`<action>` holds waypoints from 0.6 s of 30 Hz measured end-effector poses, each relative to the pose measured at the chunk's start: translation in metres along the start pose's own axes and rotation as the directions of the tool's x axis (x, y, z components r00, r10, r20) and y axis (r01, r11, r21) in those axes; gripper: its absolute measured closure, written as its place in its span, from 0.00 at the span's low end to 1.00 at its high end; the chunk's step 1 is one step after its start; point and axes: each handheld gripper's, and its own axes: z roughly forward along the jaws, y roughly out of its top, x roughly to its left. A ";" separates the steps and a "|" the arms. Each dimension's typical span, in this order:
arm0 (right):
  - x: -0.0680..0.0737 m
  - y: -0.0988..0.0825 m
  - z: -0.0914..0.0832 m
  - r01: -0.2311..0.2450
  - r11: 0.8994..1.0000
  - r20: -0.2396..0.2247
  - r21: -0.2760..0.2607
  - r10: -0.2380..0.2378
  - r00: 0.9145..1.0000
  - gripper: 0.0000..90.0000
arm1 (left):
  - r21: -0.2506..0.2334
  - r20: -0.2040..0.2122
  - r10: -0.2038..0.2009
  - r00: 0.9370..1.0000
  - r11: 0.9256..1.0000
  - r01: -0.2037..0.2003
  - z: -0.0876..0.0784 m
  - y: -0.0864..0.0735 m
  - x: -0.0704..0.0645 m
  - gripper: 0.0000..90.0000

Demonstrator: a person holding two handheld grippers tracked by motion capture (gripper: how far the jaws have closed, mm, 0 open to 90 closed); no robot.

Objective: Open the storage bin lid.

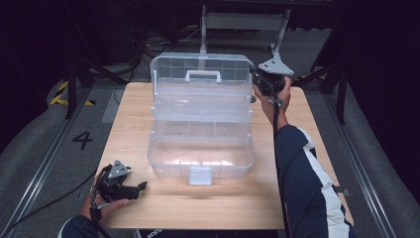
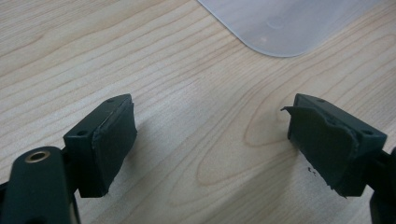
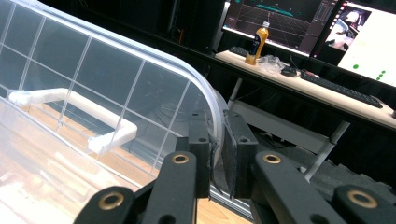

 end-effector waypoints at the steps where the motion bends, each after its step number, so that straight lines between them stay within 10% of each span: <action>1: 0.000 0.000 0.001 -0.003 1.000 -0.001 0.004 0.003 1.000 0.93 | 0.005 -0.003 0.001 1.000 1.000 -0.001 -0.001 0.000 0.000 0.18; 18: -0.009 -0.001 0.028 0.012 0.997 -0.029 0.078 -0.010 1.000 0.92 | 0.003 0.009 0.015 1.000 1.000 -0.015 0.000 0.000 0.001 0.17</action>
